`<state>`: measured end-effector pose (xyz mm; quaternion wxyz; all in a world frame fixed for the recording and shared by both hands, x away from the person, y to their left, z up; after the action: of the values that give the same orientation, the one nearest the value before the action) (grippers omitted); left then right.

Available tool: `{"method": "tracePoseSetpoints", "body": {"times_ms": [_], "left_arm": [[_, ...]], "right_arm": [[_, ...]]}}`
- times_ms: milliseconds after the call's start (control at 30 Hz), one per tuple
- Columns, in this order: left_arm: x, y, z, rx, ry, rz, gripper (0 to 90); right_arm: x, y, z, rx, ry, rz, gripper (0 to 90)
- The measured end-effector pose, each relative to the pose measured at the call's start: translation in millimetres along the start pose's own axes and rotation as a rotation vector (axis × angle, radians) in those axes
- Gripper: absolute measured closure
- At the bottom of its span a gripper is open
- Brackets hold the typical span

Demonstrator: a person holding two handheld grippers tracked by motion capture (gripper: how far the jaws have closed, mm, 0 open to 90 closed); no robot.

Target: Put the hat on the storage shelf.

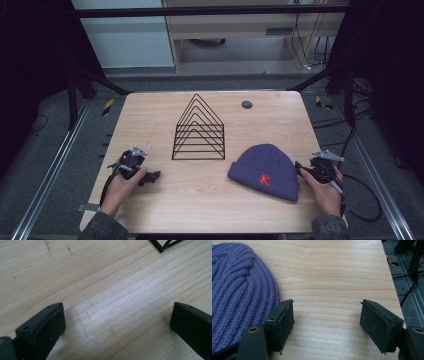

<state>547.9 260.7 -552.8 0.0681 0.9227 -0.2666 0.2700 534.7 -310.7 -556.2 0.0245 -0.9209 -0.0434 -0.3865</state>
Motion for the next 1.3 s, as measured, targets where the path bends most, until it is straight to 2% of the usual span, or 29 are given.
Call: {"method": "tracePoseSetpoints", "body": {"times_ms": [367, 500, 667, 733, 767, 833, 867, 900, 967, 1067, 1133, 1233, 1300], "left_arm": [[-0.3, 0.5, 0.0, 0.0, 0.001, -0.002, 0.0], [-0.6, 0.6, -0.1, 0.001, 0.004, -0.003, 0.0], [-1.8, 1.6, -1.0, 0.001, 0.004, 0.003, 0.0], [-2.0, 1.7, -1.1, -0.001, 0.003, 0.005, 0.0], [-2.0, 1.7, -1.2, -0.003, 0.003, 0.006, 0.0], [-2.1, 1.7, -1.2, -0.003, 0.004, 0.007, 0.0], [-2.1, 1.7, -1.2, -0.002, 0.005, 0.007, 0.0], [-2.1, 1.7, -1.2, -0.002, 0.004, 0.007, 0.0], [-2.1, 1.7, -1.2, -0.003, 0.004, 0.007, 0.0], [-2.4, 1.9, -1.3, -0.003, 0.006, 0.007, 0.0], [-2.4, 2.0, -1.4, -0.003, 0.004, 0.008, 0.0], [-2.1, 1.9, -1.1, -0.005, 0.005, 0.01, 0.0], [-2.1, 1.9, -1.1, -0.005, 0.005, 0.01, 0.0]], "right_arm": [[0.2, -0.2, -0.3, 0.003, 0.0, 0.004, 27.6], [2.0, -3.0, -4.2, 0.02, -0.029, 0.005, 27.6], [11.3, -10.6, -12.6, 0.004, -0.004, -0.009, 26.9], [18.5, -13.2, -16.6, -0.008, -0.015, -0.018, 24.3], [27.8, -15.9, -20.8, -0.018, -0.013, -0.034, 24.2], [31.1, -18.2, -22.0, -0.01, -0.019, -0.043, 24.2], [35.6, -20.6, -23.0, -0.003, -0.026, -0.064, 25.1], [45.6, -26.4, -23.7, 0.023, -0.051, -0.085, 24.3], [49.1, -27.9, -23.6, 0.03, -0.059, -0.095, 24.3], [60.9, -34.3, -18.7, 0.06, -0.101, -0.125, 24.2], [70.9, -41.9, -11.9, 0.097, -0.138, -0.153, 23.5], [77.9, -49.8, -4.3, 0.141, -0.17, -0.177, 23.4], [81.5, -52.9, -0.5, 0.151, -0.181, -0.194, 23.8]]}}
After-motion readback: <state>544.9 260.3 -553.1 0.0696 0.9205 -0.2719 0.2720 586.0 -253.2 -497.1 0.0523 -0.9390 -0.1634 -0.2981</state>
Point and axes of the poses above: each handheld gripper's, and its own axes: z roughly forward along the jaws, x roughly out of its top, y roughly to its right, the point moved 7 cm from there along z, roughly forward along the jaws, and after that the axes turned 4 degrees about -y, right-handed, at the moved point
